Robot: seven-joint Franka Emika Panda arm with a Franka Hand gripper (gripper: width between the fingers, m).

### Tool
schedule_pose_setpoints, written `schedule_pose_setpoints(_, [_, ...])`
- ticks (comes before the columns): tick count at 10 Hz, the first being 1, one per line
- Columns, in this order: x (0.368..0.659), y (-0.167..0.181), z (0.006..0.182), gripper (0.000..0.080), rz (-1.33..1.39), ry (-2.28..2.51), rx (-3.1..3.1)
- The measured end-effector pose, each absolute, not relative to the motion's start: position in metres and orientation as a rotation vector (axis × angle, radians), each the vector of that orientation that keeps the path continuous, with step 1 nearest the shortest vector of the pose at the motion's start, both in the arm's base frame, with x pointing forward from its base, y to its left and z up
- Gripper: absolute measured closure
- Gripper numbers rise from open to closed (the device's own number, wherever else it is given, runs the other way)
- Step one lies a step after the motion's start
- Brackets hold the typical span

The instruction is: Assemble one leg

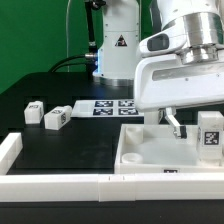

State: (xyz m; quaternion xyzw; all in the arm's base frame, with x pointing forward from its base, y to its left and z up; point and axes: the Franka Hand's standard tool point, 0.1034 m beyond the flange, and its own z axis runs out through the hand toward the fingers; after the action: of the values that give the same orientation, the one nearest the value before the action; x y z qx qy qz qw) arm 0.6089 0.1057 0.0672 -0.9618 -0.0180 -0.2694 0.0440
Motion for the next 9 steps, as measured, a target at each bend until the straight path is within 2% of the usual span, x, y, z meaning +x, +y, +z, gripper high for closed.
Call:
schedule_pose_setpoints(3, [0.609, 0.106, 0.067, 0.0151, -0.824, -0.055, -2.940])
schedule_pose_setpoints(6, [0.611, 0.105, 0.082, 0.0151, -0.751, 0.111, -2.924])
schedule_pose_setpoints(8, [0.610, 0.103, 0.079, 0.0151, -0.727, 0.114, -2.928])
schedule_pose_setpoints(9, [0.605, 0.109, 0.076, 0.0151, -0.533, 0.100, -2.939])
